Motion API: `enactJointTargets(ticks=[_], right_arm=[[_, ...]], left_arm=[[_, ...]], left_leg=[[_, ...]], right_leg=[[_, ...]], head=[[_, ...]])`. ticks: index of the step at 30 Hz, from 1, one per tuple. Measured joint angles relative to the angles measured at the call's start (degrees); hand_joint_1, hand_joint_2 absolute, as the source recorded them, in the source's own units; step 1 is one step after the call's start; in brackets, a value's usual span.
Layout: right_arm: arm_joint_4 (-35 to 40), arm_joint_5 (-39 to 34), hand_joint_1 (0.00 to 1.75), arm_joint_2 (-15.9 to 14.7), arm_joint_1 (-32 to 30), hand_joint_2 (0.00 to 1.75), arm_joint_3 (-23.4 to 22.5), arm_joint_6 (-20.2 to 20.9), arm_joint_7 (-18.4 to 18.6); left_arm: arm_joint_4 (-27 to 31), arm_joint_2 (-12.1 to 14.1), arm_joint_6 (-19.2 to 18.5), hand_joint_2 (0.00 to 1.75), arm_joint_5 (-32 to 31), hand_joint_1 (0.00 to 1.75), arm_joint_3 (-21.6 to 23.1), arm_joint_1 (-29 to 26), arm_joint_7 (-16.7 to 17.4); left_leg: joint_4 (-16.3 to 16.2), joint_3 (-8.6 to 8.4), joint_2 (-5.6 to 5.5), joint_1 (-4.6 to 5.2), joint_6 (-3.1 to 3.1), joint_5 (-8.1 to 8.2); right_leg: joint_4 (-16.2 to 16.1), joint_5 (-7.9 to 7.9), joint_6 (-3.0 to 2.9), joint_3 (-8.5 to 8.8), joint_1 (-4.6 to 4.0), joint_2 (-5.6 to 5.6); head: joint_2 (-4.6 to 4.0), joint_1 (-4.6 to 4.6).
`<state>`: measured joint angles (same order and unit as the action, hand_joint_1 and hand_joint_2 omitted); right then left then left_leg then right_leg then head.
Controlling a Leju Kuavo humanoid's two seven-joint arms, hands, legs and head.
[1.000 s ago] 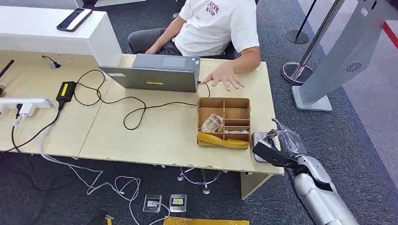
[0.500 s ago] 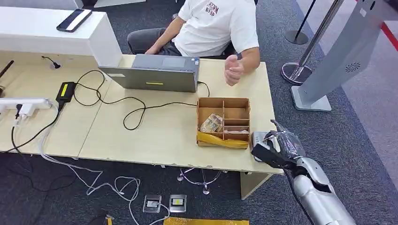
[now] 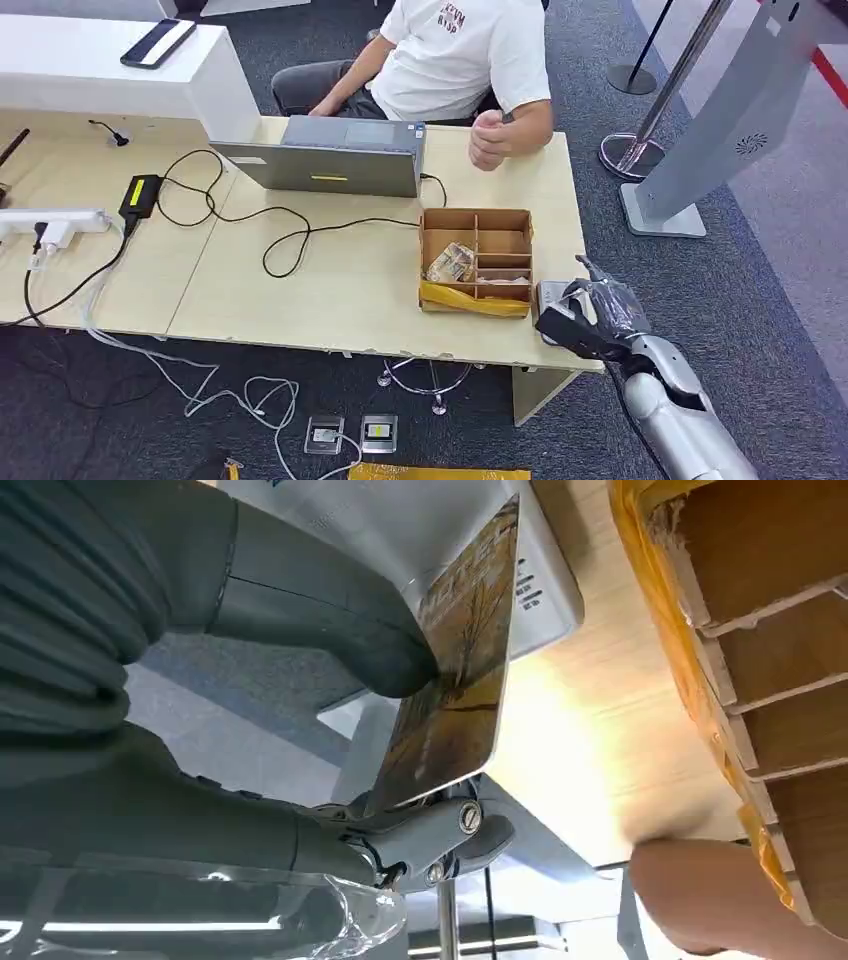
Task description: Pass the card to the sensor for recognition and then transmit it.
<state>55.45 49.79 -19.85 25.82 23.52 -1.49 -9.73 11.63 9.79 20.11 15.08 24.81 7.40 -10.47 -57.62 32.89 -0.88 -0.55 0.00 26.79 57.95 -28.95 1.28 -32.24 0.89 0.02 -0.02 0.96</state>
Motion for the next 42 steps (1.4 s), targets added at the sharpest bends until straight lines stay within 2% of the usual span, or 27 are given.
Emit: enactJointTargets(ticks=[11,19,27,39,42], right_arm=[[-1.2,0.6,1.75,0.2,0.8,1.75,0.1,-0.3,0.0],[-1.3,3.5,1.75,-0.8,8.7,1.75,-0.1,0.9,-0.9],[-1.3,4.7,1.75,-0.8,10.2,1.75,0.0,0.3,-1.3],[-3.7,6.6,1.75,-0.5,26.2,1.75,0.3,0.2,-4.9],[-5.8,7.1,1.75,0.8,29.7,1.75,1.0,-1.4,-6.3]], left_arm=[[0.0,0.0,-0.1,0.00,0.0,0.00,0.0,0.0,-0.1],[0.0,0.0,0.0,0.00,-0.1,0.00,0.0,0.0,-0.3],[0.0,0.0,0.1,0.00,-0.1,0.00,0.2,0.0,-0.4],[0.0,0.0,0.2,0.00,-0.2,0.00,0.5,0.0,-0.8],[0.0,0.0,0.2,0.00,-0.2,0.00,0.8,0.1,-0.8]], left_leg=[[0.0,-0.01,0.00,0.01,0.00,0.00],[0.0,0.02,0.01,0.01,0.00,-0.01],[0.0,0.10,0.00,0.01,-0.01,0.00],[0.0,0.24,-0.02,0.01,0.02,-0.05],[0.0,0.29,-0.02,0.00,0.02,-0.05]], right_leg=[[0.0,0.01,0.00,0.04,0.00,-0.02],[0.0,0.04,-0.02,-0.03,0.00,-0.02],[0.0,0.03,-0.03,-0.05,0.00,-0.01],[0.0,0.05,-0.04,-0.16,0.01,-0.04],[0.0,0.05,-0.04,-0.16,0.00,-0.03]], head=[[0.00,-0.02],[0.00,-0.02],[0.00,0.00],[0.00,0.00],[0.00,0.02]])
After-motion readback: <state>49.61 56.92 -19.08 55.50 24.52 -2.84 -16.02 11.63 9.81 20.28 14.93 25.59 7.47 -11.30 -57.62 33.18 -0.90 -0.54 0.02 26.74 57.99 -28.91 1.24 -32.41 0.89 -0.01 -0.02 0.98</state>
